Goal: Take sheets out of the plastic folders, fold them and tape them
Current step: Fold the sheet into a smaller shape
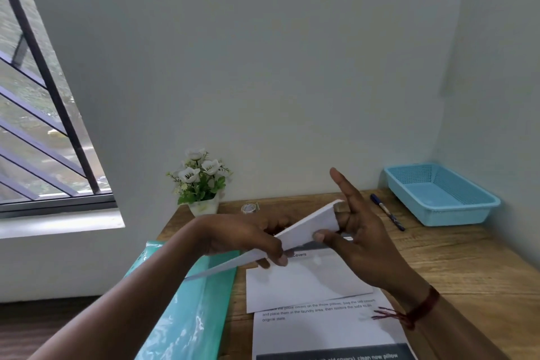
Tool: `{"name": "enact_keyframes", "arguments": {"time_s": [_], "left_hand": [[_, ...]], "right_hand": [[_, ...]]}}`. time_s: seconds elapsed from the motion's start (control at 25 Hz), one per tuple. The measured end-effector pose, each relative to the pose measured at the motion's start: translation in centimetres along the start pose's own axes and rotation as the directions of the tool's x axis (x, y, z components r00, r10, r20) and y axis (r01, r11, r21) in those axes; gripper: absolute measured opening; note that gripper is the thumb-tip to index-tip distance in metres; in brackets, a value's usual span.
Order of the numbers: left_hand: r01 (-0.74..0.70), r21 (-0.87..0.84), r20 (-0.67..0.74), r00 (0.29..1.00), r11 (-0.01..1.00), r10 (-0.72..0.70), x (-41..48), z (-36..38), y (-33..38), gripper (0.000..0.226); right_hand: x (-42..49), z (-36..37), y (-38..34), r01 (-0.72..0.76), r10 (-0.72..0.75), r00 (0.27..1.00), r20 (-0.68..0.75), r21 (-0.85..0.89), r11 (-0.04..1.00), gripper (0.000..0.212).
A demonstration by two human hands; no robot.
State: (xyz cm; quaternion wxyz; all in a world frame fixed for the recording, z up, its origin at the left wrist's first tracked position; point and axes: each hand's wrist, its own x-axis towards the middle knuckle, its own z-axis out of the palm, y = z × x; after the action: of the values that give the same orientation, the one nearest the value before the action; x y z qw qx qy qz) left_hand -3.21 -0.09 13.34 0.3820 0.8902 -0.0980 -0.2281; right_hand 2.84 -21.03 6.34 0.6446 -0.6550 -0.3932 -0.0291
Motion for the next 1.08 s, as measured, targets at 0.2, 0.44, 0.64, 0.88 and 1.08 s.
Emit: {"name": "enact_keyframes", "arguments": {"time_s": [0.2,0.44,0.64,0.88,1.08], "left_hand": [[0.093,-0.257,0.277,0.961,0.962,-0.018,-0.7,1.0,-0.9,0.055],[0.175,-0.552,0.411,0.908,0.815,0.083,-2.0,1.1,-2.3,0.052],[0.135,-0.569,0.317,0.946,0.811,0.064,-2.6,2.0,-3.0,0.071],[0.003,-0.698,0.321,0.895,0.716,0.309,-3.7,2.6,-1.3,0.043],[0.02,-0.764,0.222,0.946,0.645,0.234,-2.5,3.2,-2.1,0.075]], "right_hand": [[0.1,-0.6,-0.6,-0.088,0.073,0.993,0.094,0.164,0.983,0.097],[0.3,-0.9,-0.9,-0.149,0.107,0.975,0.193,0.217,0.965,0.096],[0.3,-1.3,-1.3,-0.18,0.124,0.954,0.274,0.187,0.966,0.095],[0.2,-1.1,-1.2,-0.092,0.064,0.987,0.145,0.197,0.976,0.093],[-0.1,-1.1,-1.5,-0.128,0.085,0.978,0.192,0.22,0.967,0.104]]}}
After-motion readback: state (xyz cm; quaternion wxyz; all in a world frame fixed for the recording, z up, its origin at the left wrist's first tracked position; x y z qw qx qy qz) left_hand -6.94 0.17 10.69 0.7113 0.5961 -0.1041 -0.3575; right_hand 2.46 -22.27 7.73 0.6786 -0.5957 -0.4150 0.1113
